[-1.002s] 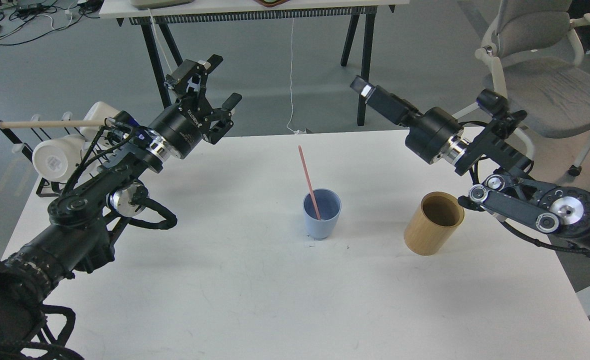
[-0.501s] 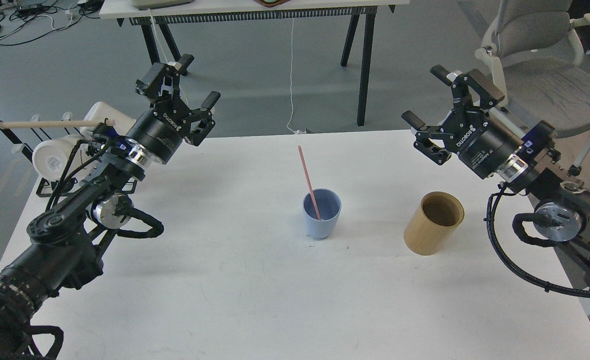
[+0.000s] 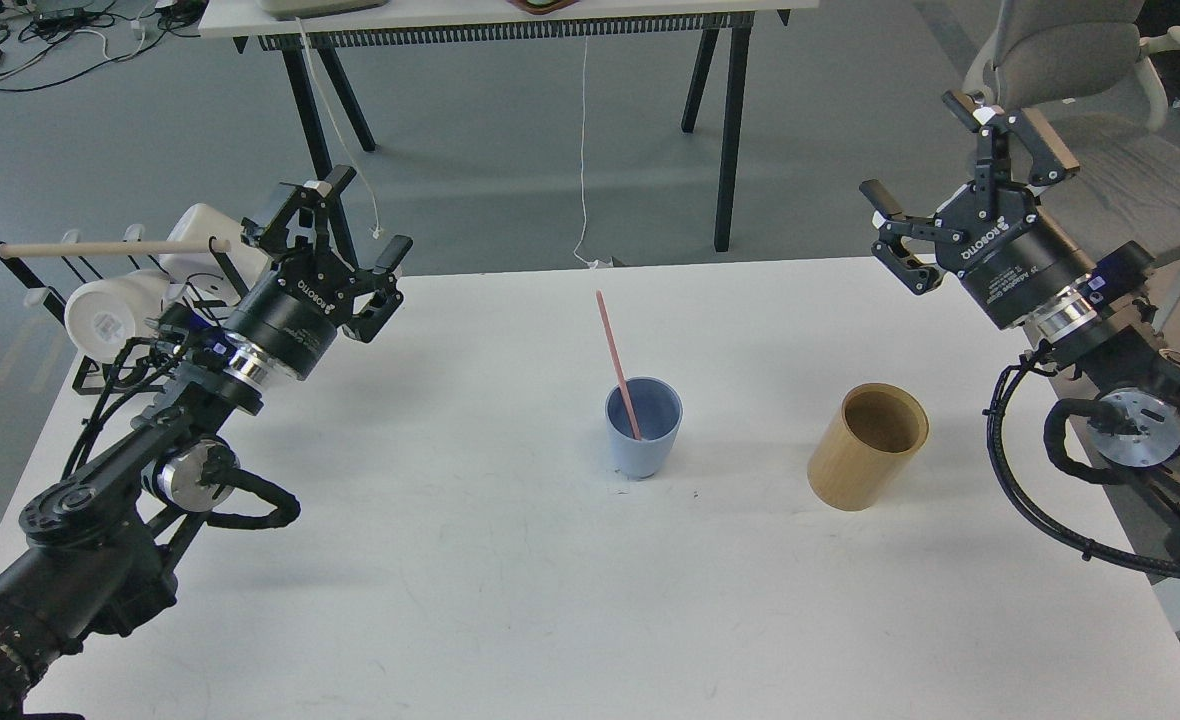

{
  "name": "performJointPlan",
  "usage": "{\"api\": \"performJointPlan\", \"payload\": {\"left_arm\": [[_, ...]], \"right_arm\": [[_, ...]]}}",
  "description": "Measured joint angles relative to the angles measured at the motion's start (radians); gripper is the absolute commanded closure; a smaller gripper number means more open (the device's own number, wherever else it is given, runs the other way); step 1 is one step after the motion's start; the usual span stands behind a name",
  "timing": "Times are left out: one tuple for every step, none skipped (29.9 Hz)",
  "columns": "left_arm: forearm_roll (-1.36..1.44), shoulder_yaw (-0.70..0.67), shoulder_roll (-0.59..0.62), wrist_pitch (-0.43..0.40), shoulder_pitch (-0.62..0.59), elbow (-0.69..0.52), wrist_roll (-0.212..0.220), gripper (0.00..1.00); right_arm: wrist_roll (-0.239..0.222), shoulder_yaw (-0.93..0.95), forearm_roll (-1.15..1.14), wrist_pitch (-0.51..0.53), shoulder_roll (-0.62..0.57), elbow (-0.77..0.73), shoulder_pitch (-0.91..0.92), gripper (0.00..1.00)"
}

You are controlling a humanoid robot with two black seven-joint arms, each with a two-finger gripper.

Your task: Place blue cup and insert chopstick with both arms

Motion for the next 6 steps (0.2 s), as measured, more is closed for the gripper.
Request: {"api": "performJointPlan", "payload": {"left_arm": [[0.0, 0.0, 0.0, 0.0, 0.0, 0.0, 0.0, 0.06], [0.0, 0.0, 0.0, 0.0, 0.001, 0.0, 0.0, 0.06], [0.0, 0.0, 0.0, 0.0, 0.001, 0.0, 0.0, 0.06], [0.0, 0.0, 0.0, 0.0, 0.001, 0.0, 0.0, 0.06], [0.0, 0.0, 0.0, 0.0, 0.001, 0.0, 0.0, 0.06], [0.0, 0.0, 0.0, 0.0, 0.001, 0.0, 0.0, 0.06]], "right_arm": [[0.0, 0.0, 0.01, 0.0, 0.001, 0.0, -0.001, 0.01], [0.0, 0.0, 0.016, 0.0, 0.003, 0.0, -0.001, 0.01], [0.0, 0.001, 0.019, 0.0, 0.004, 0.001, -0.002, 0.01], [0.0, 0.002, 0.021, 0.0, 0.005, 0.002, -0.003, 0.01], [0.0, 0.003, 0.022, 0.0, 0.005, 0.003, -0.004, 0.01], [0.0, 0.004, 0.023, 0.0, 0.005, 0.003, -0.005, 0.01]]}}
